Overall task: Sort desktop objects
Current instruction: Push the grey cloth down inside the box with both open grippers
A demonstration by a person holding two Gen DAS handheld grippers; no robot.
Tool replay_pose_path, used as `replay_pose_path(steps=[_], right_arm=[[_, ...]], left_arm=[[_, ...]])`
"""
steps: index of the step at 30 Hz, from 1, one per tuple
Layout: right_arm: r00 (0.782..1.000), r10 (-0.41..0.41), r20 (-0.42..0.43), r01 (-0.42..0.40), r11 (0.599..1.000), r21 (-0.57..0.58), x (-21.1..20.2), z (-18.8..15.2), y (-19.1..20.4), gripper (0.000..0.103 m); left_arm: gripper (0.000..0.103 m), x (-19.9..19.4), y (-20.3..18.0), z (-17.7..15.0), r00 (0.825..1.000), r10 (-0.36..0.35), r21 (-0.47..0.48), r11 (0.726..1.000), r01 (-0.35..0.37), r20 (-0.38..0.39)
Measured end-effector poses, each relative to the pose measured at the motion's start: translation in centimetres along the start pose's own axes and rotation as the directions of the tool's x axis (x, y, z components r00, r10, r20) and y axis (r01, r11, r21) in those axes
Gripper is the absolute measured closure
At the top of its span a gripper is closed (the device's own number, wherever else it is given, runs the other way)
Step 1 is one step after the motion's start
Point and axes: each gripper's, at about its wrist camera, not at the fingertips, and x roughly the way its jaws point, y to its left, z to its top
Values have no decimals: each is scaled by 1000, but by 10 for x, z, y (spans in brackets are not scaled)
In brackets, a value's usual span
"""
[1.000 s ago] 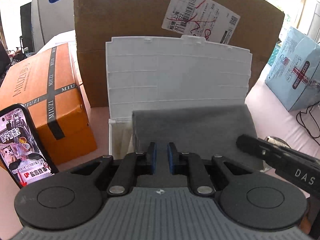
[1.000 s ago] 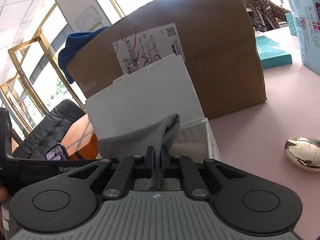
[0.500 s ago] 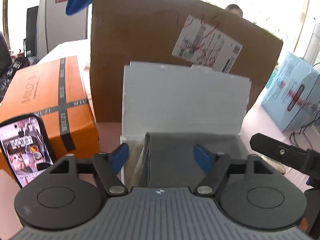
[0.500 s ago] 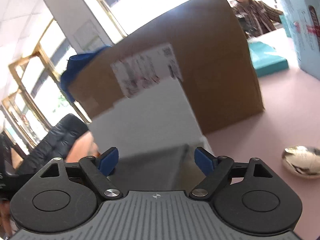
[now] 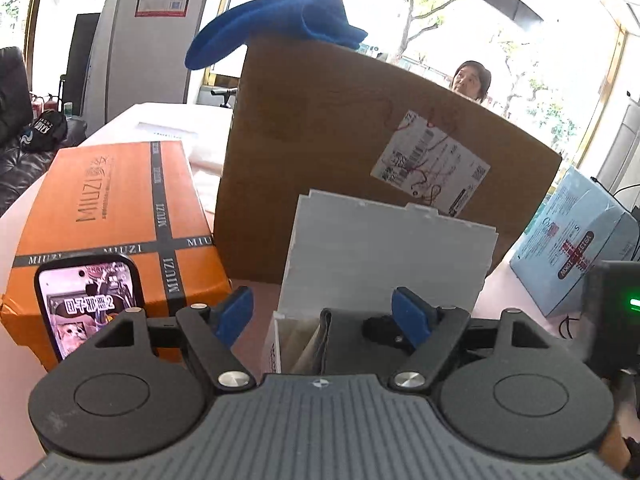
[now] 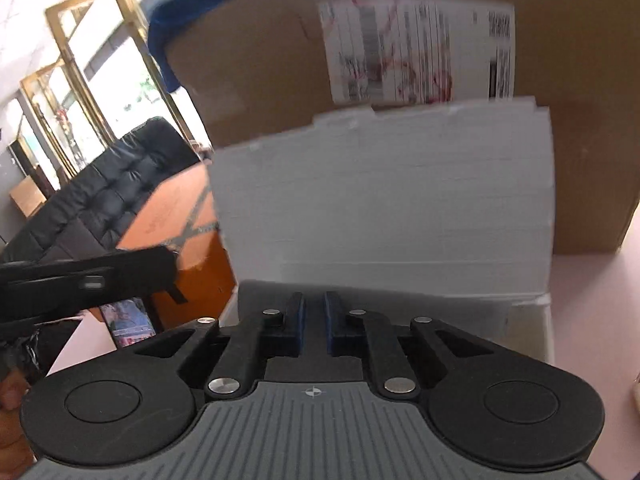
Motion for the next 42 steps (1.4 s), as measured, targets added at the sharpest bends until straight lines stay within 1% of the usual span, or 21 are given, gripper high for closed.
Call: replay_pose_path(steps=[5,9,11,13,18,22,24,26,28,30,32,33,34,36,38,41,42], right_arm=[[999,-35,-30,34,999,-41,14,5,6,95],[995,-35,-98,30,998,-55,26,4,7,96],[992,-37,-118,32,998,-45,31,3,6,96],[989,-49,-138,41,997,-60,35,3,7,96],[971,-71,-229,57,996,-67,48,0,5,98],[949,-63,-310,56,998,-30,59,-3,-4,99],[937,-48,-345,46,999,-12,61,-3,-8,99],[937,-36,-348,38,999,0,57,-4,-12,99],[945,-18,-327,14,1000,-14,48,-6,-14,98],[954,6,-300,-14,1000,-25,36,-6,-14,94],[963,16,-269,-23,999,-23,20,-5,-14,78],[967,9,-255,-17,999,-31,12,-4,-14,65],[970,-19,-243,7,999,-49,4,-4,-13,61],[966,-84,-244,70,995,-67,-5,-4,-12,61],[953,-116,-278,105,993,-53,-6,-5,-17,61],[941,-118,-317,116,993,-26,2,-9,-30,58],[943,-105,-315,106,994,-16,3,-11,-32,54]], left_arm=[[29,1,3,1,1000,-18,-7,1000,18,-1],[29,5,2,0,1000,-20,1,1000,20,-8],[29,7,0,-1,1000,-21,8,1000,21,-12],[29,9,-1,-2,1000,-21,20,1000,21,-18],[29,20,-7,-6,998,-27,48,998,30,-50],[29,28,-10,-8,997,-23,58,998,27,-71],[29,31,-12,-10,997,-6,62,998,10,-73],[29,34,-13,-11,996,-13,65,998,18,-83],[29,37,-15,-12,996,-19,65,998,25,-92],[29,38,-18,-13,995,-14,71,997,21,-94],[29,40,-20,-14,995,-9,70,997,16,-96],[29,41,-21,-15,995,-7,68,998,14,-98],[29,42,-23,-15,995,-6,69,998,14,-101],[28,44,-26,-17,994,-1,69,998,9,-107],[28,47,-29,-19,993,6,71,997,2,-116],[27,50,-34,-21,992,13,76,997,-3,-125],[26,50,-35,-22,992,14,76,997,-4,-126]])
